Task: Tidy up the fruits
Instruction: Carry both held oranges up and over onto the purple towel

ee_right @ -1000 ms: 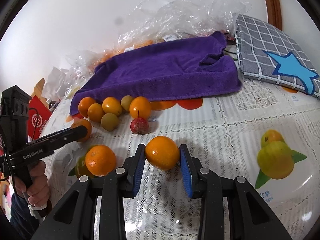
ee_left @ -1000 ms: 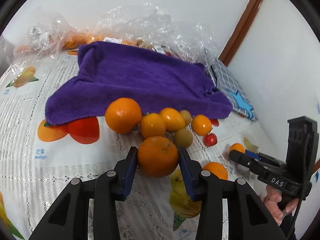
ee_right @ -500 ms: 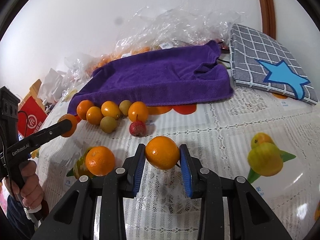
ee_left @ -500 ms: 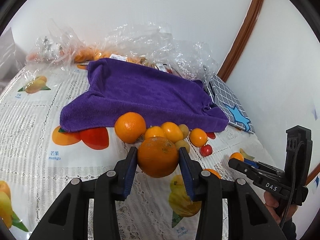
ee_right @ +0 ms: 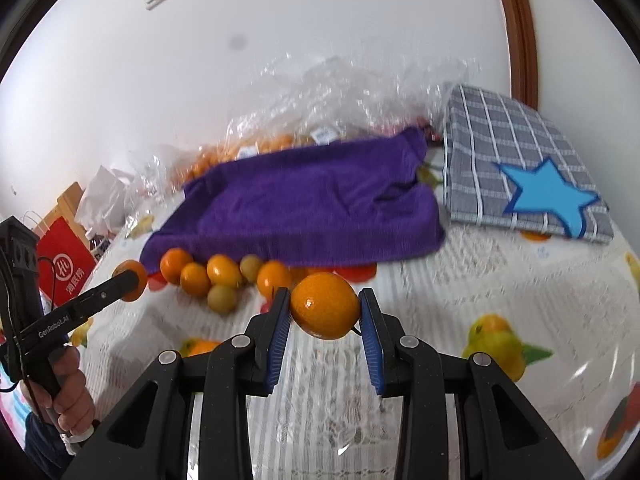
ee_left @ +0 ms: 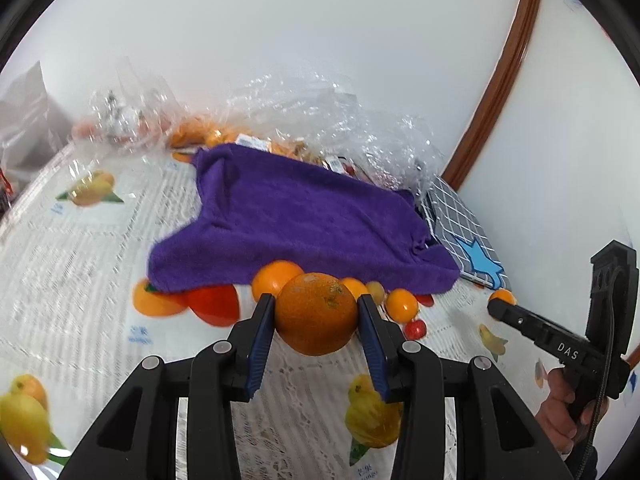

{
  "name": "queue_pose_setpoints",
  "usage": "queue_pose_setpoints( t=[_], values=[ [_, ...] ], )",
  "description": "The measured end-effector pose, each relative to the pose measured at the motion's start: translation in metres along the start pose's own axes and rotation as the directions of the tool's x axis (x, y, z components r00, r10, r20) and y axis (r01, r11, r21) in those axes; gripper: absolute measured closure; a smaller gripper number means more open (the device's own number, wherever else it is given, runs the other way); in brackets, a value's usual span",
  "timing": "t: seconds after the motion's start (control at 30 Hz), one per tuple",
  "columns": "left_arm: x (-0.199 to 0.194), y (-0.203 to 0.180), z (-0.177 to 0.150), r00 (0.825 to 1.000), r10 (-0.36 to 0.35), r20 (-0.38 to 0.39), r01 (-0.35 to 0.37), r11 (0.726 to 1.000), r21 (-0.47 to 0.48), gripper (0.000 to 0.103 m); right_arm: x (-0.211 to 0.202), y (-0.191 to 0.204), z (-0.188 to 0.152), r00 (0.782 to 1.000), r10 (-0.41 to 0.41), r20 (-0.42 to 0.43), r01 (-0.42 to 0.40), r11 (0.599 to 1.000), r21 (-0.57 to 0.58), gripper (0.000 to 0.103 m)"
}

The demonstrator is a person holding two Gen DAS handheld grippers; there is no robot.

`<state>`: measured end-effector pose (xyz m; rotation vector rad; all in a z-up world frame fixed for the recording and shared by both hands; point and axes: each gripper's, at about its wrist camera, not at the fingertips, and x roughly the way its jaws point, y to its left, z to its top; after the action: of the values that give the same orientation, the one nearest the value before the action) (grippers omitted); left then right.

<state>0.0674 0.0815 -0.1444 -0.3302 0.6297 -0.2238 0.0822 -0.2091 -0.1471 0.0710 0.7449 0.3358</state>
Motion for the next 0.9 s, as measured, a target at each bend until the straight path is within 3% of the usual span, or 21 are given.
queue_pose_setpoints(
  t=[0.4,0.67,0.9],
  values=[
    [-0.004,0.01,0.073,0.99,0.114,0.077,-0.113,0.993,-0.018,0.064,0.019,0.007,0.056,0.997,0.039,0.06,-0.037,0.999,-0.034,0.069],
    [0.04,0.003,0.11,0.989,0.126,0.077,-0.123,0.991,-0.044,0.064,0.045,0.007,0.091,0.994,0.054,0.095,-0.046,0.996,-0.082,0.069],
    [0.091,0.006,0.119,0.99,0.139,0.016,-0.138,0.99,-0.04,0.064,0.083,-0.003,0.111,0.996,0.045,0.078,-0.04,0.996,-0.076,0.069]
  ],
)
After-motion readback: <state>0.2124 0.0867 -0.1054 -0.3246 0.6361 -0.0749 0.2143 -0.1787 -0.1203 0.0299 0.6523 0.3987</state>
